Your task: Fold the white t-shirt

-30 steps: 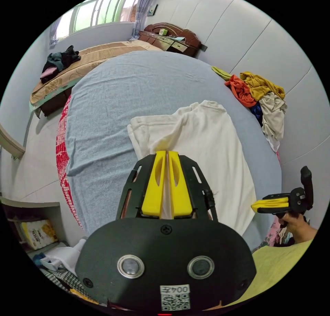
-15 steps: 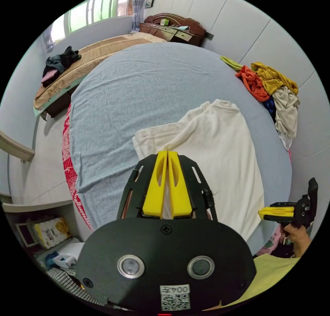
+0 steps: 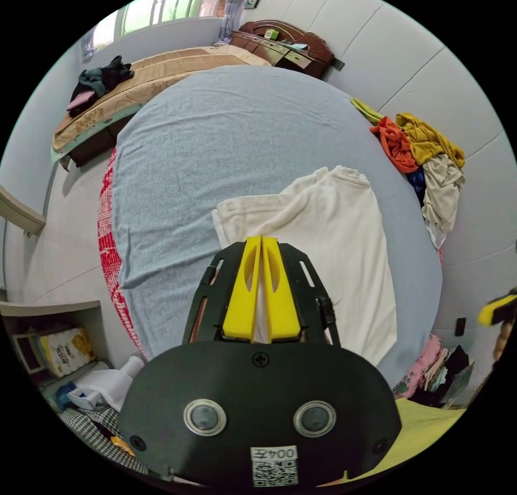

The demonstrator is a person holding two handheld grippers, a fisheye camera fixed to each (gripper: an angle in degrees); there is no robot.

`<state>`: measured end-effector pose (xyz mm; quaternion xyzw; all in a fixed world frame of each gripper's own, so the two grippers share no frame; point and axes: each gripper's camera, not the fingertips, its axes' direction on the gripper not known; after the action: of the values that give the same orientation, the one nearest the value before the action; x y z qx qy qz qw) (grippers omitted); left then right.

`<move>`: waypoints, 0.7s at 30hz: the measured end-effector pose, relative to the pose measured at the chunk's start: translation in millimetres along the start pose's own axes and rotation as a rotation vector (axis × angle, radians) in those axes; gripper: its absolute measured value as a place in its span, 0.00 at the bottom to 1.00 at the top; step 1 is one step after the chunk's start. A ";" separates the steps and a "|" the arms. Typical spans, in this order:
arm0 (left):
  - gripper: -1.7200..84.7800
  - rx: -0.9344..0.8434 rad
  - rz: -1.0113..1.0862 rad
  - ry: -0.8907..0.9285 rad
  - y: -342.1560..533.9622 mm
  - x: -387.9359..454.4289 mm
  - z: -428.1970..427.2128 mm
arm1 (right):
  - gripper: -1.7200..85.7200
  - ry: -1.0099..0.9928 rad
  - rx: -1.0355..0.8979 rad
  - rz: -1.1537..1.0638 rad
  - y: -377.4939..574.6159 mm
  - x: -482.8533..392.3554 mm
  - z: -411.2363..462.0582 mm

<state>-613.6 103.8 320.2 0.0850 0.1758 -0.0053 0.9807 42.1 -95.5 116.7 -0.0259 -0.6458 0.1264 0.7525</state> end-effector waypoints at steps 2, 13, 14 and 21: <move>0.02 0.032 0.014 0.009 10.2 1.4 -17.5 | 0.01 0.052 0.110 -0.034 21.7 -44.8 -58.4; 0.02 0.018 -0.030 0.035 94.5 7.2 -64.3 | 0.01 0.049 0.407 -0.406 163.6 -210.8 -202.5; 0.02 0.020 -0.041 0.035 102.4 8.8 -67.2 | 0.01 0.056 0.421 -0.397 166.0 -210.4 -203.9; 0.02 -0.007 -0.077 0.013 138.1 15.6 -73.5 | 0.01 0.054 0.428 -0.445 187.7 -220.3 -194.1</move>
<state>-618.7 252.6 269.6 0.0746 0.1852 -0.0419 0.9790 173.1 60.8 -165.8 0.2719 -0.5741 0.0912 0.7669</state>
